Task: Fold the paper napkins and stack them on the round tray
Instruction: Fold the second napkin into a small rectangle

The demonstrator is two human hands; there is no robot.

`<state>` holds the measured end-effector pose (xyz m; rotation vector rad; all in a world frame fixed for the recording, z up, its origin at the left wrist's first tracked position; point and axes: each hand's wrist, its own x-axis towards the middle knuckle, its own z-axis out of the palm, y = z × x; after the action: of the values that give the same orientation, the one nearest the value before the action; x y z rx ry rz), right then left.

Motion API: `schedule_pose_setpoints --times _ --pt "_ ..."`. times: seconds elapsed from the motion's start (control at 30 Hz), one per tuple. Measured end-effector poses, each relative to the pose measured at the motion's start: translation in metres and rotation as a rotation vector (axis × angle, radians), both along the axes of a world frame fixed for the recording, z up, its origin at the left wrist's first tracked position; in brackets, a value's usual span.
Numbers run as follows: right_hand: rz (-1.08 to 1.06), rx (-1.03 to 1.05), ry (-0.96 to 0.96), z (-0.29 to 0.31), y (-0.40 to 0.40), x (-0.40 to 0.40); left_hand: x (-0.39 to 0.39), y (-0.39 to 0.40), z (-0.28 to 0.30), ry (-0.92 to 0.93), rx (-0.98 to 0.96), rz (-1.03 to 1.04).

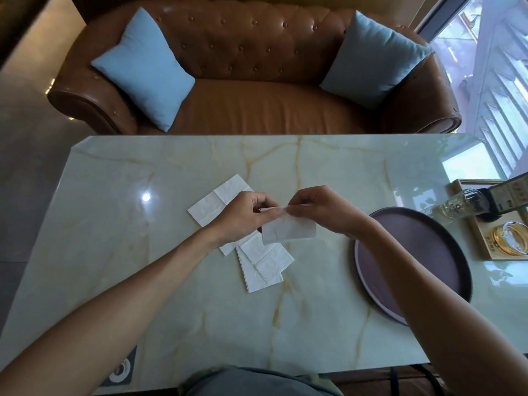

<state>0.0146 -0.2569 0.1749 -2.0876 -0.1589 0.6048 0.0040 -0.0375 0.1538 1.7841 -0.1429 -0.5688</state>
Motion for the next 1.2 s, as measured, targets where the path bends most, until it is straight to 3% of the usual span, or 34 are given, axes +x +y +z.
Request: schedule_pose_setpoints --times 0.43,0.63,0.8,1.03,1.2 --pt "-0.032 0.079 0.053 -0.006 -0.012 0.003 0.003 0.007 0.001 -0.08 0.097 0.017" --pt "-0.305 0.173 0.08 -0.019 -0.035 -0.003 0.006 0.014 0.003 -0.072 0.05 0.044" --pt "-0.272 0.453 0.327 -0.028 -0.01 -0.022 0.007 0.008 0.01 -0.07 -0.005 0.056" --pt "-0.471 0.521 0.291 -0.034 0.005 -0.019 -0.003 0.012 -0.003 0.208 -0.086 0.179" --pt "-0.545 0.429 0.253 -0.037 0.006 -0.02 -0.011 0.01 -0.011 0.179 -0.074 0.181"
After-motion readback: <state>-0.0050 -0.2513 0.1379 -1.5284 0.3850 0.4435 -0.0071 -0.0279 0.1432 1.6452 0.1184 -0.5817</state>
